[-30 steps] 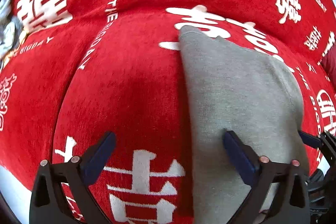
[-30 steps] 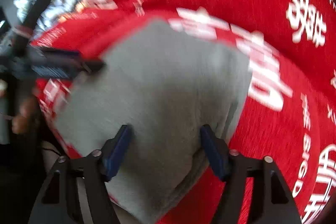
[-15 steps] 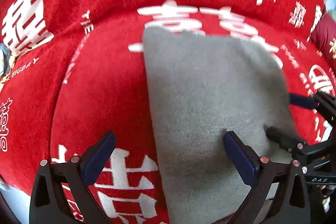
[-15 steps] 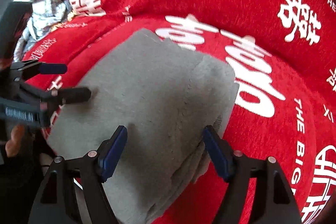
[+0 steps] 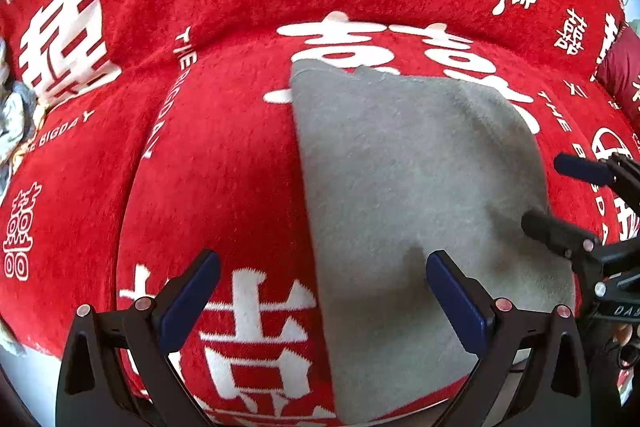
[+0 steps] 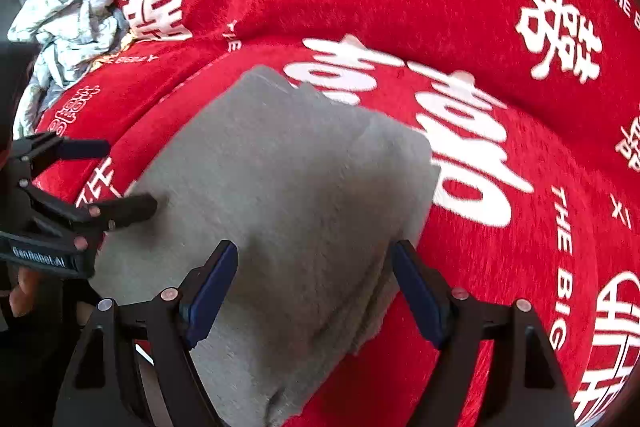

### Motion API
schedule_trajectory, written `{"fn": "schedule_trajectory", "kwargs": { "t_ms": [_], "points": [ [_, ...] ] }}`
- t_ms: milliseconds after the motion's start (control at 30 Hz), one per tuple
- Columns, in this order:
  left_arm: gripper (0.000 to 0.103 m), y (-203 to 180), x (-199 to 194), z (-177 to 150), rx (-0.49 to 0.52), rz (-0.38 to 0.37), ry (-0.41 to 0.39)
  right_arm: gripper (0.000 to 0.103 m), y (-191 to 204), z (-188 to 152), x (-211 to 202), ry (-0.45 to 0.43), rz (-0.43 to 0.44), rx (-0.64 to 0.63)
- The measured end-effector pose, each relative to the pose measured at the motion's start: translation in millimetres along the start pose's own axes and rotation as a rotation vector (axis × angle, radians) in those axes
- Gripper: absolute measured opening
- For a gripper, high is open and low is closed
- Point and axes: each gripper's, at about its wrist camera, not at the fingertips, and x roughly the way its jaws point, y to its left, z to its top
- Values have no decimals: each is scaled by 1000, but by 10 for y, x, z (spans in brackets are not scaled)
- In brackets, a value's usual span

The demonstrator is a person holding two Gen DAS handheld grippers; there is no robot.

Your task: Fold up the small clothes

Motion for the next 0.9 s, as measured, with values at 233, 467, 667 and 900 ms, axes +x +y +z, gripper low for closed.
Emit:
{"fn": "schedule_trajectory", "kwargs": {
  "t_ms": [233, 467, 667, 900],
  "points": [
    [103, 199, 161, -54, -82, -85, 54, 82, 108, 9, 373, 60, 13, -23],
    [103, 138, -50, -12, -51, -65, 23, 83, 71, 108, 264, 57, -13, 8],
    [103, 126, -131, -188, -1, -16, 43, 83, 164, -100, -55, 30, -17, -46],
    [103, 318, 199, -392, -96, -78, 125, 83, 365, -434, 17, 42, 38, -35]
  ]
}}
